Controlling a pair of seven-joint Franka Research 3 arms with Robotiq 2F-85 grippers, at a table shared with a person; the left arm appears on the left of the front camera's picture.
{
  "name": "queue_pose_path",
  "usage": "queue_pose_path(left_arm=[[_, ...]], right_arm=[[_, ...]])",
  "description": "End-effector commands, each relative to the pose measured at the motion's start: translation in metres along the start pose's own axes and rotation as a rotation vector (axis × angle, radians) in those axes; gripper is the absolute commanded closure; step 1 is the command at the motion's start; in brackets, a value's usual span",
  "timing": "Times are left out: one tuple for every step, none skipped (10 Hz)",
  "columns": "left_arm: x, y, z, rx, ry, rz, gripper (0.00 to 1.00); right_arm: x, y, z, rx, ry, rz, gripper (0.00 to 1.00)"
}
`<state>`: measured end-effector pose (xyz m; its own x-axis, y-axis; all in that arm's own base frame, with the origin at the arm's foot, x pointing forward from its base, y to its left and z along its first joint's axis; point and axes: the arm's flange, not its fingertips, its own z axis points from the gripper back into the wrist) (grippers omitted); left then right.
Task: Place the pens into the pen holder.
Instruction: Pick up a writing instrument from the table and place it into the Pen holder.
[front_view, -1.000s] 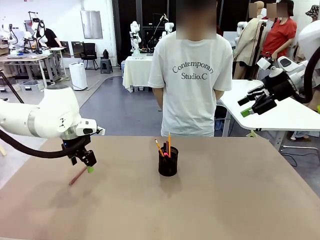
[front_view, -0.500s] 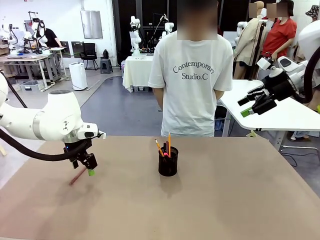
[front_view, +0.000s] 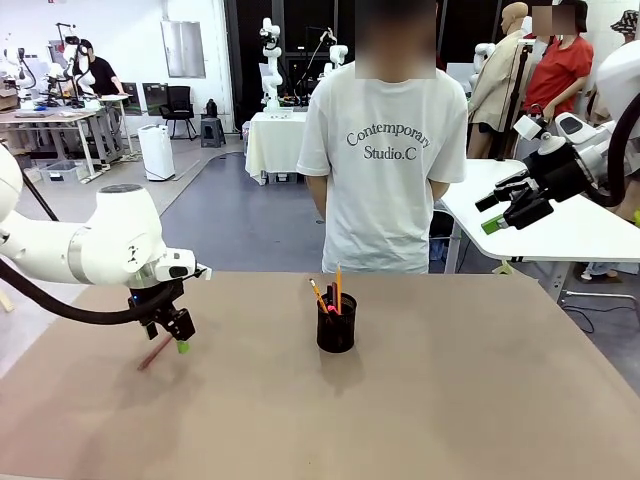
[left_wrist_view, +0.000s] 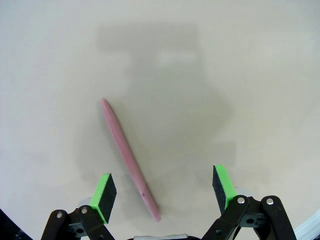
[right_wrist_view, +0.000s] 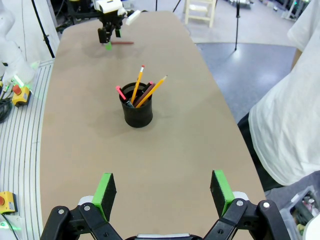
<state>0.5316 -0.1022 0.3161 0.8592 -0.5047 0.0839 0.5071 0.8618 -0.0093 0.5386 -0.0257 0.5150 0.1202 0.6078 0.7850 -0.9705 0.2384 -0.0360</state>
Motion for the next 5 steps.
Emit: queue_pose_path(left_arm=[[0.006, 0.012, -0.001, -0.009, -0.025, -0.019, 0.00], [0.010, 0.018, -0.002, -0.005, -0.022, -0.021, 0.00], [0.012, 0.025, -0.003, -0.006, -0.020, -0.026, 0.00], [0.014, 0.029, -0.004, -0.012, -0.023, -0.026, 0.00], [0.017, 0.032, -0.005, -0.013, -0.024, -0.025, 0.00]], right_arm=[[0.001, 0.003, 0.001, -0.006, 0.001, 0.002, 0.00], [0.001, 0.003, 0.001, -0.006, 0.001, 0.002, 0.00], [0.001, 0.003, 0.001, -0.006, 0.001, 0.002, 0.00], [0.001, 0.003, 0.001, -0.006, 0.001, 0.002, 0.00], [0.001, 0.003, 0.001, -0.006, 0.001, 0.002, 0.00]])
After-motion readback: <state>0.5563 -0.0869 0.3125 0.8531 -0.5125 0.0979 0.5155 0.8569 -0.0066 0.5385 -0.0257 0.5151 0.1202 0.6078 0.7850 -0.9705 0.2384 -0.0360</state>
